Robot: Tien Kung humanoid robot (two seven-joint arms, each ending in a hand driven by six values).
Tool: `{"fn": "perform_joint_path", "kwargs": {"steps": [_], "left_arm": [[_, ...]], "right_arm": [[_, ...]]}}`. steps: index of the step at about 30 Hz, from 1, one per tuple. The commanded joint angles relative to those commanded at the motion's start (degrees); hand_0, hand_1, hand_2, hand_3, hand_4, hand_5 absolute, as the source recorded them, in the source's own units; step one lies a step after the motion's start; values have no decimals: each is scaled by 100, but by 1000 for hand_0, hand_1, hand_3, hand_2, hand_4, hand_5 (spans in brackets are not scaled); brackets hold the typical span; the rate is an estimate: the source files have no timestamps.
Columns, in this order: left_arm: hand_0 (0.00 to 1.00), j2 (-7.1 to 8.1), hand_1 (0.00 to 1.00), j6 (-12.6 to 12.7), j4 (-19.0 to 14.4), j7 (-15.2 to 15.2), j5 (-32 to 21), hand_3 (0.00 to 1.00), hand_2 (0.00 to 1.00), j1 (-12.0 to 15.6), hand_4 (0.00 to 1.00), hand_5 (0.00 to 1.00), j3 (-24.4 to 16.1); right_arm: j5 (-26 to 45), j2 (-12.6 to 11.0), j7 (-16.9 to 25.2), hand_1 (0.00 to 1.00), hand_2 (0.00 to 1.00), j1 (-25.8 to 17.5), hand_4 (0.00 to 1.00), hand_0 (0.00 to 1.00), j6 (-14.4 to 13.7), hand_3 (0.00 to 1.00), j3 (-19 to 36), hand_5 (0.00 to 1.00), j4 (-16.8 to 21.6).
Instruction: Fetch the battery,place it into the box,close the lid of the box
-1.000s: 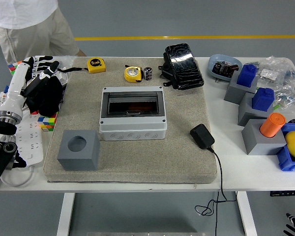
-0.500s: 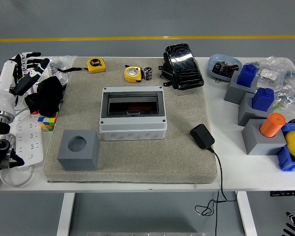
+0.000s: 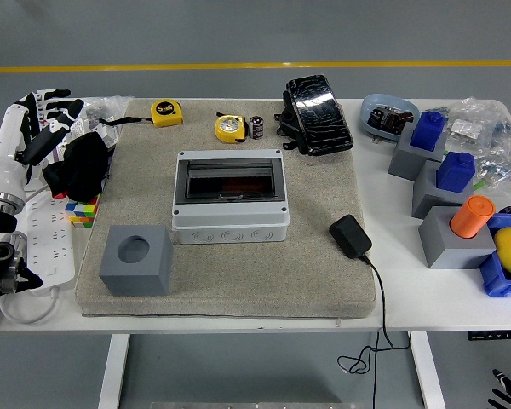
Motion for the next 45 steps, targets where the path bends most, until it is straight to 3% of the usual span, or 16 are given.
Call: {"fn": "perform_joint_path", "kwargs": {"steps": [24, 45], "left_arm": [[432, 28, 592, -251, -51, 130, -182, 683, 615, -16, 998, 693, -109], [428, 20, 586, -279, -75, 111, -232, 680, 612, -33, 998, 687, -119]], "right_arm": [[-103, -9, -7, 681, 657, 22, 915, 624, 48, 544, 224, 491, 0], [-62, -18, -31, 681, 657, 79, 917, 624, 33, 545, 169, 497, 0]]}}
